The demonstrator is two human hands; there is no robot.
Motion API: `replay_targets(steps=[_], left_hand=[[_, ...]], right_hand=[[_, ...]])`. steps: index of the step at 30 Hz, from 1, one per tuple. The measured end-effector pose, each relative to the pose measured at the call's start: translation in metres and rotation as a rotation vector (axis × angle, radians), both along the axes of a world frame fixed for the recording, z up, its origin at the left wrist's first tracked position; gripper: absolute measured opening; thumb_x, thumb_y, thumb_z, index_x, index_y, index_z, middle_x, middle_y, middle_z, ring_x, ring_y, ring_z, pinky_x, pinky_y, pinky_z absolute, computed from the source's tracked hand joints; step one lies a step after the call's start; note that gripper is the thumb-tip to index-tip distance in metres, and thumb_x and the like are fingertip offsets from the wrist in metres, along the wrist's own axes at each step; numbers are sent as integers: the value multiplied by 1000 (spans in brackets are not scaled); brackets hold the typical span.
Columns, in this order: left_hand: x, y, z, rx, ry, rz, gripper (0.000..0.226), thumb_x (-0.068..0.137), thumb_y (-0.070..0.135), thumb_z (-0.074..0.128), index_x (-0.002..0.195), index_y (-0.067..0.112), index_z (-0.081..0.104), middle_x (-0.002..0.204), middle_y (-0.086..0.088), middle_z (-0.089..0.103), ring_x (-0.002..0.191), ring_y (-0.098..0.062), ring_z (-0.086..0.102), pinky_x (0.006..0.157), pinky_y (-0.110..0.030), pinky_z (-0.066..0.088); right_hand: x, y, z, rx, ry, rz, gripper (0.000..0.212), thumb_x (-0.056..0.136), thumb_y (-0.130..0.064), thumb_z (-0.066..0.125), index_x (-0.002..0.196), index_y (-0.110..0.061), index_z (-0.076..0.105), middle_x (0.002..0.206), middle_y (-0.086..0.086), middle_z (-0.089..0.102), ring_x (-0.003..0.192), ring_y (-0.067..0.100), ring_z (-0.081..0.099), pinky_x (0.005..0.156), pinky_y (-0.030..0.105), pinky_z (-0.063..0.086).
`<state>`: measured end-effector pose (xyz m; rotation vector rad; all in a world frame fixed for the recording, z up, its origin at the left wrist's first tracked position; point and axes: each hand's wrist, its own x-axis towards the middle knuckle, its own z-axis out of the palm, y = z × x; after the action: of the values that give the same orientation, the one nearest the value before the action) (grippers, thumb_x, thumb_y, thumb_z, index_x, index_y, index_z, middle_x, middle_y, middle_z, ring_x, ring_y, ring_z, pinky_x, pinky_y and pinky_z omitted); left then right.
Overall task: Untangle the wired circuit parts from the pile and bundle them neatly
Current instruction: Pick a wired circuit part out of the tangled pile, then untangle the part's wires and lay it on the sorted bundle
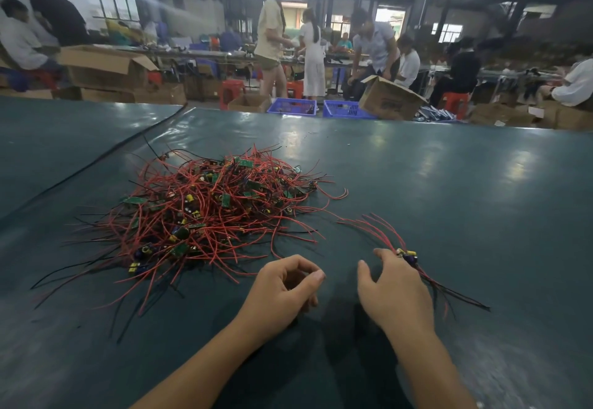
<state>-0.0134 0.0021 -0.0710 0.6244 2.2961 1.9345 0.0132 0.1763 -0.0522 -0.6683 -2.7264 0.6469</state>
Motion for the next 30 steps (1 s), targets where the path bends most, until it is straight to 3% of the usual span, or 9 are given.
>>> replay_targets(steps=[3,5,9,12,14,19,22,24,30], left_hand=[[1,0,1,4,-7,-2,11,93,20,64,84,13,67,60,-3,65,57,-18,61,59,-31,51],[1,-1,3,-1,-8,4,11,93,21,63,84,14,67,61,-3,66,57,-18,61,60,-31,52],[1,-1,2,-36,53,70,10,92,20,64,82,18,68,67,1,67,62,-14,63,63,-33,53],[-6,-10,2,-349,568,357,5,86,21,67,83,18,70,90,8,67,86,-10,61,78,-27,48],[-15,-22,6,-513,760,468,8,82,23,67,87,18,72,109,4,66,103,-16,58,88,-30,43],[-35,-47,-2,-819,605,566,24,81,23,73,104,18,73,136,-7,55,126,-28,48,103,-43,36],[-40,-52,-8,-897,492,586,29,86,30,65,113,21,70,132,0,58,121,-22,50,104,-40,27],[-40,-52,-8,-912,513,608,27,87,31,63,112,24,70,121,5,62,113,-19,54,98,-37,24],[-50,-49,28,-728,865,723,22,83,23,64,104,20,69,115,1,62,107,-21,55,88,-38,28]], right_hand=[[2,1,3,162,-49,-33,47,95,-48,46,135,-24,52,125,-1,63,116,23,58,96,36,39],[3,0,4,167,1,-27,45,95,-47,47,132,-23,55,122,-2,65,114,23,59,96,36,38],[1,-11,3,-192,169,227,40,93,-38,59,129,-21,61,127,-4,64,118,14,57,95,25,40],[-1,-17,-6,-195,22,328,49,95,-46,53,139,-24,52,139,-6,55,126,12,50,101,26,39],[-4,-14,-11,-97,-47,270,53,97,-50,45,144,-24,45,146,-4,46,133,17,42,106,33,36],[-5,5,-9,-10,-90,58,56,100,-50,37,146,-19,41,151,4,40,139,24,35,112,38,31],[-2,11,-6,69,-122,-46,56,99,-51,36,146,-20,40,151,6,42,139,24,35,115,39,27],[0,10,-4,129,-107,-64,56,99,-51,36,146,-21,41,148,4,45,138,23,37,117,39,23],[1,-21,-4,49,169,178,42,97,-39,50,135,-22,55,136,-4,57,127,19,47,110,34,31]])
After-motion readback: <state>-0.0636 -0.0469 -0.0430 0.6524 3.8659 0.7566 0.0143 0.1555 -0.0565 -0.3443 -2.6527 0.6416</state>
